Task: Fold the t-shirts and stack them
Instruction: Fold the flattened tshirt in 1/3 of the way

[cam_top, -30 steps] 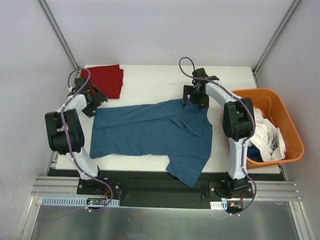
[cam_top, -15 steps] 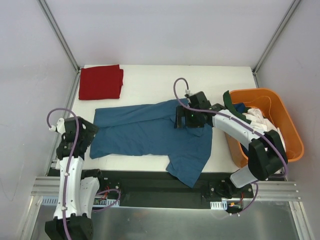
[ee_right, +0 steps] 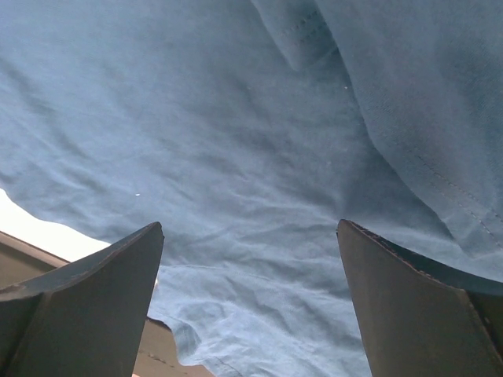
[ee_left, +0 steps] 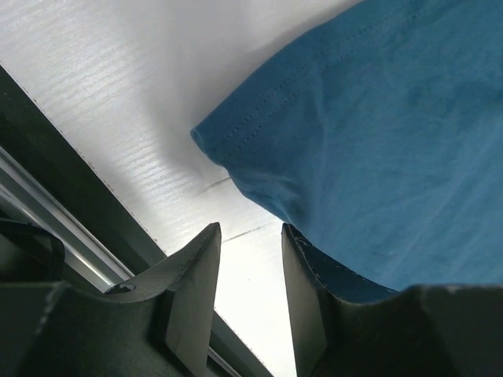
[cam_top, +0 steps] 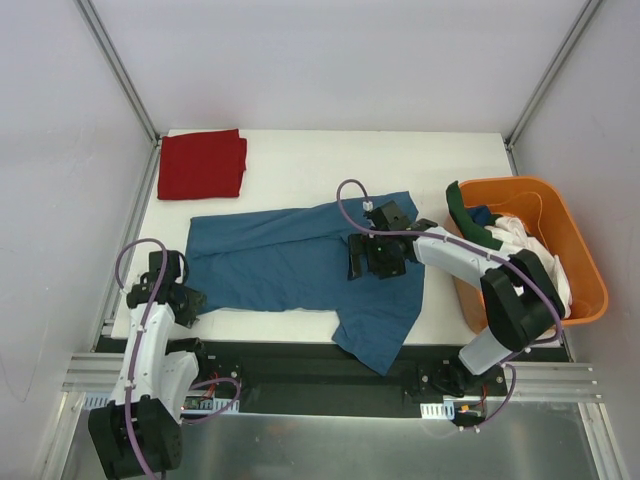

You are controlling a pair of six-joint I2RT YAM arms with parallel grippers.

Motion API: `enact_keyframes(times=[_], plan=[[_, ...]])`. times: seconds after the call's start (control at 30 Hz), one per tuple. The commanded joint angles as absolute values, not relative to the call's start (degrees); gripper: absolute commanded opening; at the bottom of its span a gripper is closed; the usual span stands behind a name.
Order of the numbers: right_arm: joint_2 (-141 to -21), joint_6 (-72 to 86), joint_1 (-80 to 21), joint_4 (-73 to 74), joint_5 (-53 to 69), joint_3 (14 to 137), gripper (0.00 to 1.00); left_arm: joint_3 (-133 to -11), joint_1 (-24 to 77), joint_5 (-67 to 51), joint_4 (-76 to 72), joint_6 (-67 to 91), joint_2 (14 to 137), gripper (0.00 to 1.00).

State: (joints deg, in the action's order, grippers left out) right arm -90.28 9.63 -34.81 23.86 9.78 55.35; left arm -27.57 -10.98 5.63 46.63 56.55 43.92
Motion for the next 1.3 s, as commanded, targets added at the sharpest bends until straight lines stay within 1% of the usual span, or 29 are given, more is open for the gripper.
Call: enact_keyframes(times=[0.0,0.13,0.33,0.43,0.47,0.57,0.77,0.93,1.13,1.27], plan=[[-91.67,9.14,-34.63,24.87,9.23,55.64,0.96,-26.55,-11.43,8.09,44.39,58.45,45.70,0.35],[-92.37,9.32,-34.02,25.22,8.62,54.93,0.96,-26.37,-11.51,10.01,42.81,58.62,49.82,0.34],[-93.34,9.32,-33.14,25.75,8.00,54.23,0.97,-25.58,-11.51,10.90,37.89,58.01,53.43,0.36],[-93.60,9.49,-32.78,25.93,7.47,54.05,0.96,-26.01,-11.86,11.60,36.48,57.48,55.89,0.31],[-93.69,9.67,-32.78,25.93,7.30,54.05,0.97,-26.10,-11.78,11.95,36.30,57.48,56.42,0.28],[-94.22,9.67,-32.34,26.28,7.12,54.05,0.97,-26.54,-12.13,13.80,36.12,57.22,57.66,0.00],[-95.01,10.28,-30.59,27.60,6.33,53.26,0.97,-26.28,-13.88,16.43,36.82,56.60,54.41,0.00],[-95.01,10.55,-27.34,27.77,7.47,52.12,0.97,-27.16,-17.83,16.79,37.44,53.70,50.72,0.00],[-94.49,6.60,-27.25,27.42,12.65,53.61,0.98,-26.98,-17.84,11.35,37.00,52.82,51.06,0.00],[-90.71,2.30,-29.61,28.65,14.33,54.58,0.98,-25.41,-17.84,7.39,36.39,52.73,49.75,0.00]])
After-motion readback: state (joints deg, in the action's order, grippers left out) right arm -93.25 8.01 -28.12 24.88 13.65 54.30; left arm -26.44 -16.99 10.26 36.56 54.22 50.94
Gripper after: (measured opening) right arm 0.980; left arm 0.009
